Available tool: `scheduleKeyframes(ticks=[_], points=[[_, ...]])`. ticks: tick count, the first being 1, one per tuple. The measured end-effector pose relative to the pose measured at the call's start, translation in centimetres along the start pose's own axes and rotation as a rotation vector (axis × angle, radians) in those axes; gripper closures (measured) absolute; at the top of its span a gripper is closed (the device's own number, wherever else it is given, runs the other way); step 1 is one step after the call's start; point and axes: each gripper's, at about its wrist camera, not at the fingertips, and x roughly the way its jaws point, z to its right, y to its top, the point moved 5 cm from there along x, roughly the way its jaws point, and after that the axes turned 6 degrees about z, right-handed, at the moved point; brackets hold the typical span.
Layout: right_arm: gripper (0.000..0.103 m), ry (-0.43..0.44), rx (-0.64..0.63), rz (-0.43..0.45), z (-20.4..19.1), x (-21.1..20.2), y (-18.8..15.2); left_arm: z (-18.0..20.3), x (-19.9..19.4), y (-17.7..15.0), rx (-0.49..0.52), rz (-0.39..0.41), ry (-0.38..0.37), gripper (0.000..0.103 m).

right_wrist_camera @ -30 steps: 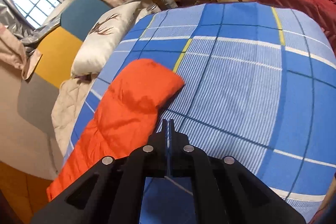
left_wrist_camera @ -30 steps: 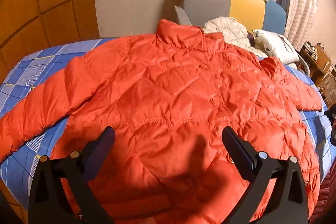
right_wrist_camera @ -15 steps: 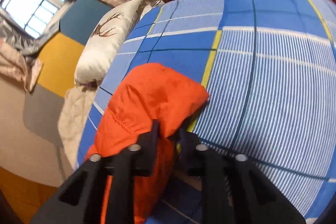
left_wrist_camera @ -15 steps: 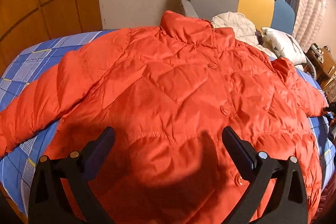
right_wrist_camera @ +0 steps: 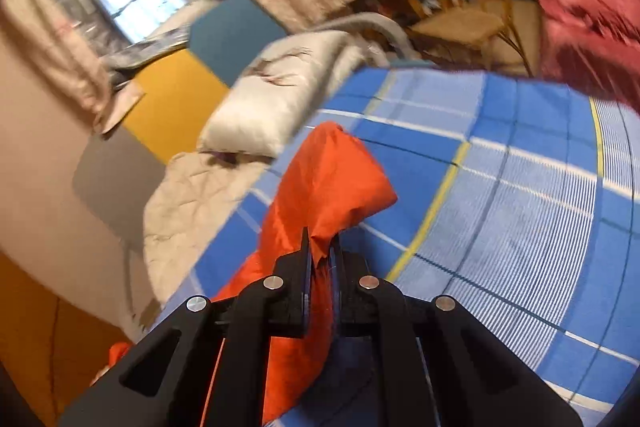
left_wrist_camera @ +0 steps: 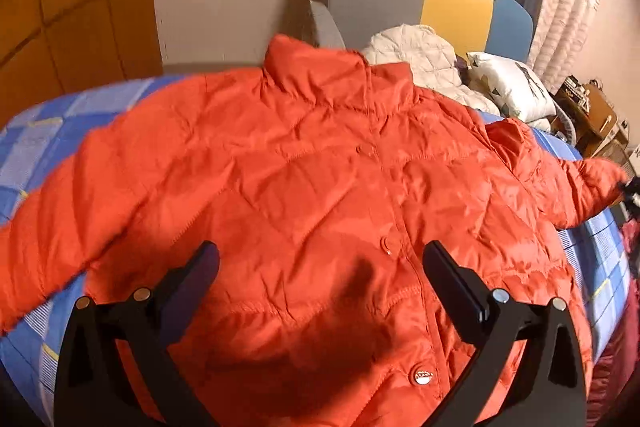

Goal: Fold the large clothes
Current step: 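Lift the gripped sleeve with the right tool and fold it across the jacket body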

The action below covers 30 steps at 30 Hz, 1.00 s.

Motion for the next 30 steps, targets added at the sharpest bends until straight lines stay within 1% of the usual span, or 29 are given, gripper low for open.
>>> scheduleKeyframes(ticks=[2,5,8,10,12,13,15,18,21,22,23,24,26,28,29,30], points=[[0.096,0.029,-0.041,0.001,-1.7,-1.1,-0.2,0.0,-0.3,0.3,0.008,0.015,0.009,0.002],[0.096,0.072,-0.142,-0.003,-5.1,-2.8,-1.3,0.1,-0.7,0.3,0.019,0.022,0.004,0.002],[0.096,0.099,-0.217,-0.017,-8.0,-3.5,-2.8,0.2,-0.8,0.1,0.026,0.013,-0.003,0.002],[0.096,0.127,-0.273,-0.032,-10.3,-4.0,-4.2,0.3,-0.9,0.0,0.023,0.008,-0.027,0.002],[0.096,0.147,-0.325,-0.048,-12.3,-4.3,-5.6,0.4,-0.9,-0.1,0.033,0.004,-0.034,0.002],[0.096,0.161,-0.348,-0.056,-13.3,-4.4,-6.5,0.6,-0.9,-0.1,0.036,0.005,-0.052,0.002],[0.096,0.181,-0.388,-0.074,-15.1,-4.5,-8.2,0.7,-0.7,-0.2,0.04,0.004,-0.053,0.002],[0.096,0.209,-0.446,-0.113,-17.6,-4.3,-11.3,0.6,-0.1,-0.2,-0.001,-0.009,-0.084,0.002],[0.096,0.221,-0.504,-0.146,-19.3,-3.9,-14.3,0.5,1.0,-0.3,-0.038,-0.043,-0.094,0.002],[0.096,0.225,-0.525,-0.159,-19.7,-3.7,-15.4,0.5,1.3,-0.3,-0.042,-0.051,-0.085,0.002],[0.096,0.226,-0.541,-0.168,-20.1,-3.7,-16.2,0.7,1.7,-0.4,-0.052,-0.067,-0.089,0.004],[0.096,0.224,-0.574,-0.18,-20.6,-3.4,-17.5,1.0,2.0,-0.4,-0.06,-0.075,-0.111,0.007],[0.096,0.227,-0.6,-0.205,-21.1,-3.0,-19.4,1.6,2.5,-0.2,-0.067,-0.084,-0.122,0.007],[0.096,0.228,-0.623,-0.226,-21.5,-2.6,-21.0,2.5,3.0,0.1,-0.072,-0.086,-0.153,0.007],[0.096,0.226,-0.636,-0.24,-21.6,-2.3,-21.9,3.0,3.3,0.3,-0.068,-0.088,-0.153,0.008],[0.096,0.225,-0.646,-0.247,-21.7,-2.2,-22.5,3.6,3.6,0.5,-0.06,-0.088,-0.162,0.011]])
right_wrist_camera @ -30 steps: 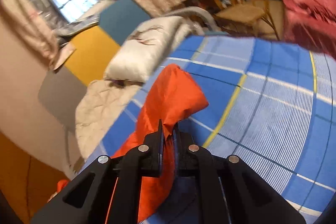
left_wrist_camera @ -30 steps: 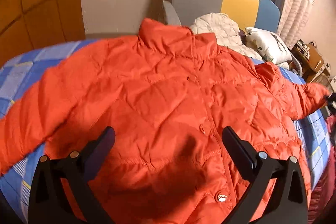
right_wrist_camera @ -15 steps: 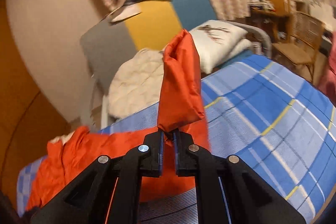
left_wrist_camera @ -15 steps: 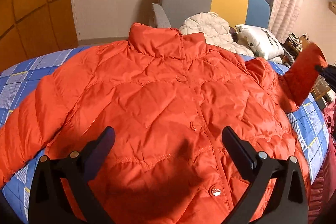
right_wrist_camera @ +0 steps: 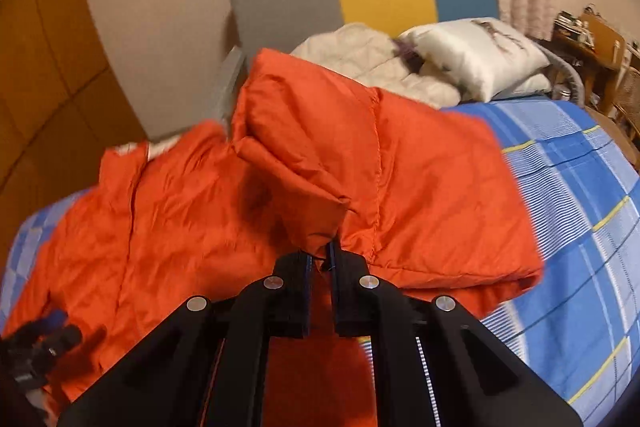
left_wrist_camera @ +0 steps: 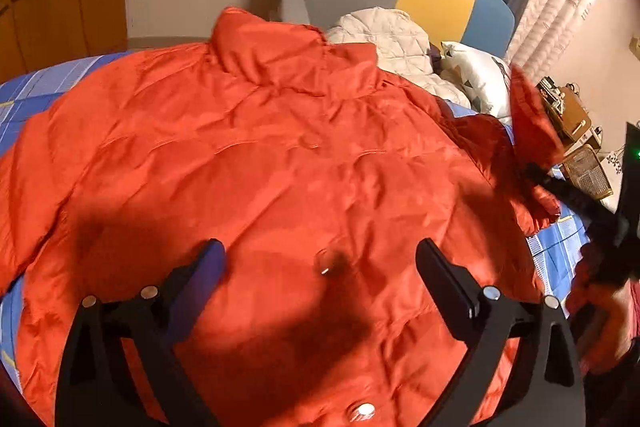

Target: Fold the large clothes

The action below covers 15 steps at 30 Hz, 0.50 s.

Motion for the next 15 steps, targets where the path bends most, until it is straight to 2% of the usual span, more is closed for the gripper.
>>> scheduleKeyframes(ticks=[2,7,8,10,11,12,15], points=[[0.096,0.003,-0.015,-0.006,-0.7,0.6,-0.6,1.1,0.7,0.4,0.005,-0.011,-0.026,0.012],[0.096,0.03,0.024,-0.012,-0.4,0.9,-1.1,4.5,2.7,2.1,-0.033,-0.054,-0.168,0.015],[0.092,0.039,0.038,-0.016,-0.2,0.9,-1.2,5.1,3.1,2.4,-0.04,-0.061,-0.186,0.015],[0.073,0.075,0.066,-0.026,0.0,0.9,-1.3,6.5,4.2,3.1,-0.078,-0.085,-0.238,0.015],[0.051,0.086,0.074,-0.022,0.1,0.7,-1.3,7.1,4.7,3.5,-0.094,-0.092,-0.253,0.014],[0.038,0.086,0.077,-0.005,0.3,0.4,-1.3,7.7,5.1,3.9,-0.106,-0.095,-0.259,0.013],[0.037,0.105,0.109,-0.005,0.7,0.0,-1.5,9.5,6.1,4.8,-0.113,-0.11,-0.28,0.01]])
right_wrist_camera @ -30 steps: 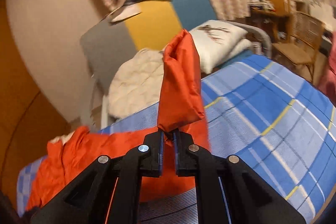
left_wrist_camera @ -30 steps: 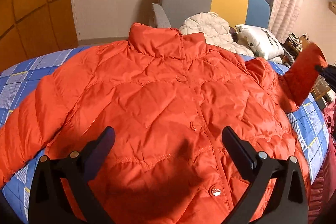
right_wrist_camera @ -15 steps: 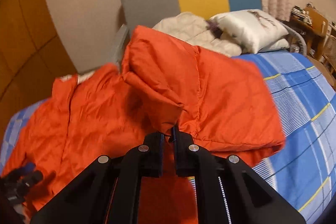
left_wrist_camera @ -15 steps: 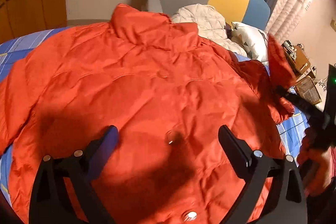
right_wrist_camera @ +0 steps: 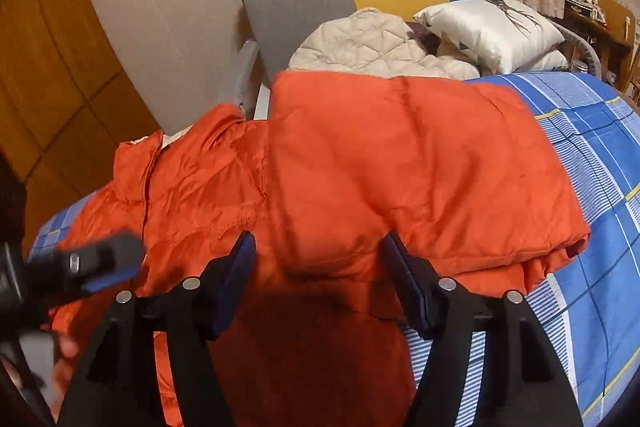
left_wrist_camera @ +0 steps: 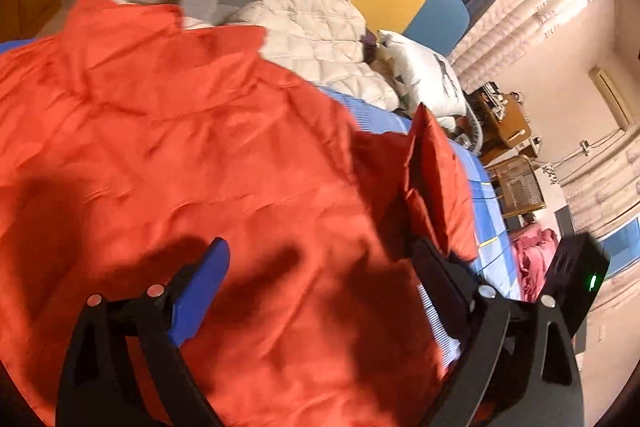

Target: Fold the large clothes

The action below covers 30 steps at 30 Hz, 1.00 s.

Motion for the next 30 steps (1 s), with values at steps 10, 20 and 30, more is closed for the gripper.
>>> scheduleKeyframes(ticks=[10,20,30], points=[[0.037,0.073,0.147,-0.001,2.7,-2.7,-1.8,7.3,6.0,2.2,0.078,-0.105,-0.027,0.014],[0.026,0.126,0.326,-0.002,5.2,-4.2,-3.9,8.1,8.1,2.1,0.03,-0.134,-0.041,0.097],[0.017,0.311,0.593,0.02,4.0,-3.2,-4.3,3.1,-1.7,5.4,0.006,0.033,-0.076,0.099]])
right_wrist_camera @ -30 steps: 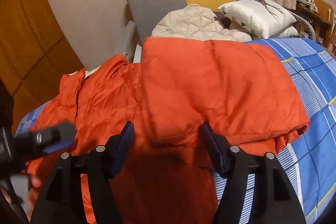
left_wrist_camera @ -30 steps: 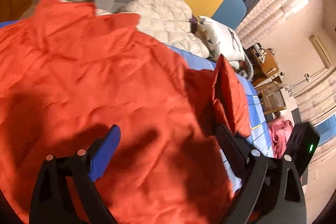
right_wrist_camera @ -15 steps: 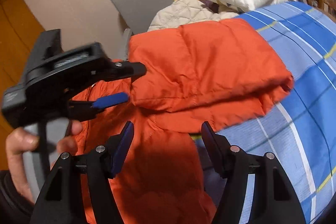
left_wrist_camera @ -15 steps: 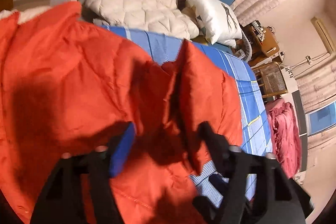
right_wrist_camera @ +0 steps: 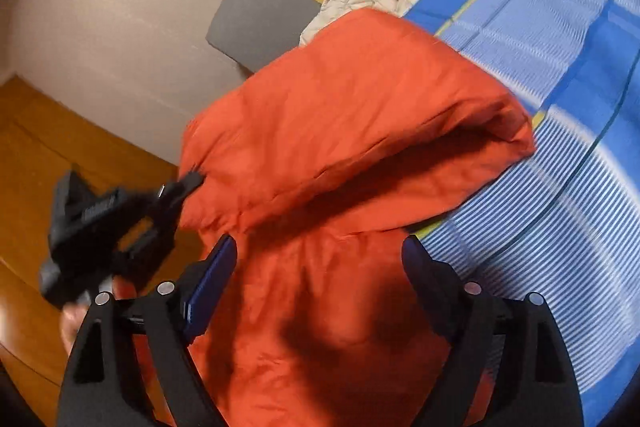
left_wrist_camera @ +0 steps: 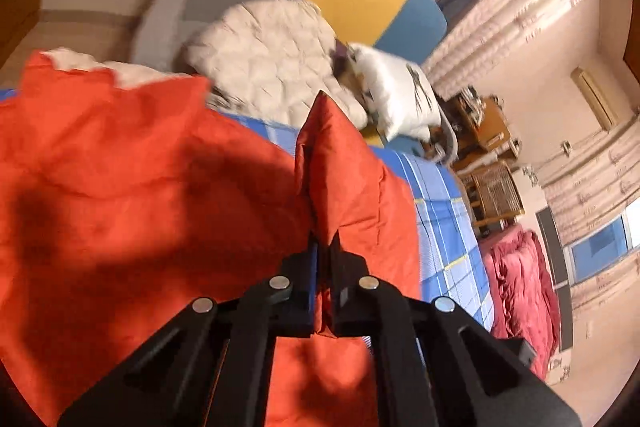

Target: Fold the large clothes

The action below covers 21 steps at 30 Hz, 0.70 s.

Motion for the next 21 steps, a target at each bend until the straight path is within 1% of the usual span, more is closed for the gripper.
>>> scheduleKeyframes(ticks=[2,4,8,10,14,16,17,20,21], points=[[0.014,0.02,0.058,0.016,0.1,0.4,-0.1,-1.7,-2.2,0.4,-0.012,0.032,0.01,0.099],[0.014,0.029,0.1,0.026,0.2,0.9,0.0,-3.9,-4.5,0.5,-0.035,0.058,0.014,0.099],[0.014,0.026,0.135,0.048,0.1,1.7,0.5,-7.8,-7.8,0.3,-0.068,0.087,0.052,0.099],[0.014,0.018,0.136,0.053,0.0,2.1,0.9,-9.4,-8.6,0.1,-0.081,0.094,0.063,0.099],[0.014,0.01,0.12,0.057,-0.5,2.5,1.7,-13.2,-10.3,-0.6,-0.115,0.111,0.116,0.099],[0.014,0.012,0.109,0.053,-0.8,2.3,1.5,-15.1,-10.8,-1.0,-0.139,0.111,0.132,0.099],[0.014,0.008,0.101,0.05,-0.6,2.6,1.8,-15.8,-10.8,-1.3,-0.146,0.11,0.141,0.099],[0.014,-0.002,0.071,0.022,-1.0,2.8,1.4,-17.8,-10.8,-2.2,-0.147,0.095,0.181,0.099],[0.014,-0.018,0.034,0.009,-1.4,2.7,0.9,-18.4,-10.7,-2.6,-0.152,0.089,0.198,0.099]])
